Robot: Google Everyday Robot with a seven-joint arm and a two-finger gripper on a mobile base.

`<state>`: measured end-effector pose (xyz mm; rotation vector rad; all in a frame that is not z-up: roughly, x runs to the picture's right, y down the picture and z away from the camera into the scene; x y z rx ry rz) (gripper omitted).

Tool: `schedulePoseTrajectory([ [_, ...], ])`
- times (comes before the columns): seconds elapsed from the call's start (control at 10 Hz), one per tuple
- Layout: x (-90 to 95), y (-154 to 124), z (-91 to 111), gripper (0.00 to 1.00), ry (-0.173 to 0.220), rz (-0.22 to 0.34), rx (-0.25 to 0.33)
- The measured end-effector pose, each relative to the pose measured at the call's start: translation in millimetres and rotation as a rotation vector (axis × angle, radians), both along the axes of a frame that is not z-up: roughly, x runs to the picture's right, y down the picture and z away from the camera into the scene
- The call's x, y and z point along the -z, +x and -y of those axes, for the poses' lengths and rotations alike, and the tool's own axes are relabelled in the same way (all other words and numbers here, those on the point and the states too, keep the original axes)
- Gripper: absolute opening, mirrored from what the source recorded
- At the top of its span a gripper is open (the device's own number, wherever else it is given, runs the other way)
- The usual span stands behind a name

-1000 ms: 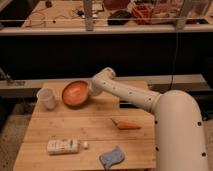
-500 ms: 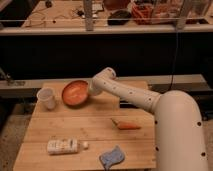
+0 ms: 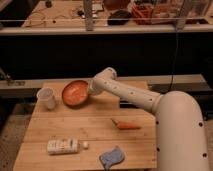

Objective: Pick up the ceramic bowl

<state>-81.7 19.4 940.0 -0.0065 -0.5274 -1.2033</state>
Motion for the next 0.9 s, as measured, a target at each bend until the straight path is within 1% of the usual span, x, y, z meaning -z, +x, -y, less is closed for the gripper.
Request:
schedulePoseTrajectory([
  [0.9, 2.9, -0.6, 1.8, 0.00, 0.013, 0.030, 0.010],
])
